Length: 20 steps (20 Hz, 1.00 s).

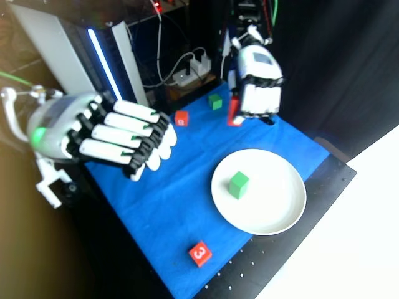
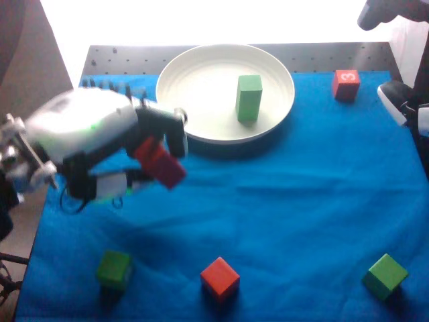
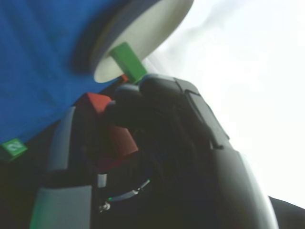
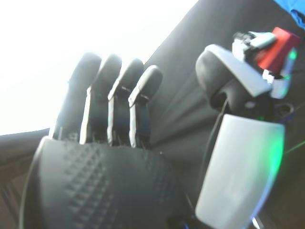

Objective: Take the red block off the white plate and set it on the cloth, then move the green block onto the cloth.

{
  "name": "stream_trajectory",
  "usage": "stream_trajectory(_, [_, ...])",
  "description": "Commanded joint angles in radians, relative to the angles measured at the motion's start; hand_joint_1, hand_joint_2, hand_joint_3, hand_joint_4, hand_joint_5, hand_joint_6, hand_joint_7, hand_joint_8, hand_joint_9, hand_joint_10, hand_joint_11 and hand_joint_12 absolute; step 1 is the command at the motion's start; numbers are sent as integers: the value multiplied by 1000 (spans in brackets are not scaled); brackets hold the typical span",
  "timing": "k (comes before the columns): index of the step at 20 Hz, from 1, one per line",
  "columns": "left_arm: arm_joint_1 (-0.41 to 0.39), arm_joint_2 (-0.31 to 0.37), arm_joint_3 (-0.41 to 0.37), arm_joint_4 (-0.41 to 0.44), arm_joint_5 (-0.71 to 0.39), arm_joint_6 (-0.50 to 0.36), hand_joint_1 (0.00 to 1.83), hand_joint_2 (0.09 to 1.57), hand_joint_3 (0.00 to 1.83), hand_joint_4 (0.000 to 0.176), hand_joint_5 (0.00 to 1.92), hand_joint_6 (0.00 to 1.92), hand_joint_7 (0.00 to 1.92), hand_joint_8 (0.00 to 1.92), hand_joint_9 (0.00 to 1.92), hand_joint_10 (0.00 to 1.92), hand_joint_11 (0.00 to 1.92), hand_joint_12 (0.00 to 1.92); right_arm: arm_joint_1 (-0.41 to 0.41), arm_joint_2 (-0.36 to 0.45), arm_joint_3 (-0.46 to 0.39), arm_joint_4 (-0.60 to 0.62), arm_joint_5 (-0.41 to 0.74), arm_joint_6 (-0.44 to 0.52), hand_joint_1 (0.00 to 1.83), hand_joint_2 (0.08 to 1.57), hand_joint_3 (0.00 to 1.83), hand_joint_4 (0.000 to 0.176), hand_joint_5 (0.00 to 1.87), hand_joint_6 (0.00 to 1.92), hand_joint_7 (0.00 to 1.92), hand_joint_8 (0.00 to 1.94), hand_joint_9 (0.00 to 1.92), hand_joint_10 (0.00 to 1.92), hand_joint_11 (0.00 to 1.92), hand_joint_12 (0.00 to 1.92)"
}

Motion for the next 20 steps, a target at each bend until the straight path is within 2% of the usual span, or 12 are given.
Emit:
stream_trajectory(1, [-7, 1, -2, -1, -117, -3, 1327, 1237, 4, 0, 739, 1353, 742, 1338, 639, 1573, 396, 1655, 14, 3, -2, -12, -120, 1, 1208, 604, 787, 0, 407, 1250, 418, 1227, 326, 1472, 350, 1901])
stream_trajectory(3, [16, 1, -12, -3, -106, -3, 1323, 1246, 2, 0, 741, 1354, 729, 1370, 612, 1596, 344, 1701, 14, 3, -2, -10, -120, 1, 1204, 603, 786, 0, 405, 1246, 418, 1211, 328, 1458, 354, 1887])
stream_trajectory(5, [29, 1, -16, -5, -97, -3, 1145, 1255, 1, 0, 708, 1330, 744, 1467, 507, 1395, 289, 1761, 14, 3, -2, -9, -120, 1, 1216, 603, 781, 0, 404, 1244, 418, 1233, 334, 1480, 365, 1899])
stream_trajectory(6, [31, 1, -18, -6, -95, -4, 1111, 1280, 5, 18, 661, 1408, 696, 1506, 409, 1353, 164, 1767, 14, 3, -2, -9, -120, 1, 1194, 612, 784, 0, 398, 1243, 426, 1238, 336, 1480, 352, 1892])
stream_trajectory(7, [33, 1, -21, -5, -93, -4, 967, 1274, 1, 45, 676, 1431, 531, 1195, 327, 1303, 60, 1753, 14, 4, -2, -9, -120, 1, 1177, 616, 784, 0, 399, 1245, 424, 1237, 333, 1473, 343, 1888])
stream_trajectory(8, [34, 1, -24, -5, -94, -4, 817, 1190, 0, 4, 501, 1011, 426, 901, 241, 1113, 11, 1619, 14, 4, -3, -8, -120, 1, 1187, 617, 781, 0, 389, 1241, 415, 1231, 330, 1467, 343, 1888])
stream_trajectory(9, [35, 1, -26, -5, -96, -4, 723, 1158, 0, 13, 463, 781, 374, 673, 189, 983, 1, 1535, 14, 4, -3, -8, -120, 1, 1191, 621, 781, 0, 385, 1239, 414, 1230, 331, 1466, 342, 1886])
stream_trajectory(12, [36, 7, -32, -5, -114, -4, 576, 1055, 0, 78, 348, 272, 247, 67, 78, 441, 0, 1101, 14, 4, -3, -8, -120, 1, 1194, 626, 761, 0, 379, 1217, 410, 1203, 333, 1431, 330, 1850])
stream_trajectory(14, [36, 14, -38, -5, -128, -4, 665, 979, 0, 117, 328, 77, 188, 3, 100, 243, 0, 968, 14, 4, -3, -7, -120, 1, 1199, 621, 764, 0, 377, 1232, 411, 1230, 331, 1460, 340, 1858])
stream_trajectory(16, [37, 22, -44, -7, -144, -4, 692, 944, 0, 136, 288, 24, 154, 2, 93, 195, 0, 993, 14, 4, -2, -7, -120, 1, 1178, 624, 765, 0, 379, 1224, 413, 1221, 326, 1458, 327, 1864])
stream_trajectory(18, [38, 28, -48, -16, -174, -4, 693, 967, 4, 123, 310, 19, 181, 6, 120, 170, 0, 860, 14, 4, -1, -6, -120, 1, 1177, 627, 766, 0, 380, 1221, 406, 1213, 325, 1456, 358, 1880])
stream_trajectory(20, [44, 36, -48, -47, -225, -3, 625, 1022, 14, 114, 345, 22, 199, 6, 130, 144, 0, 1012, 14, 4, 12, -5, -96, 1, 1150, 622, 807, 0, 344, 1243, 367, 1252, 288, 1502, 330, 1918])
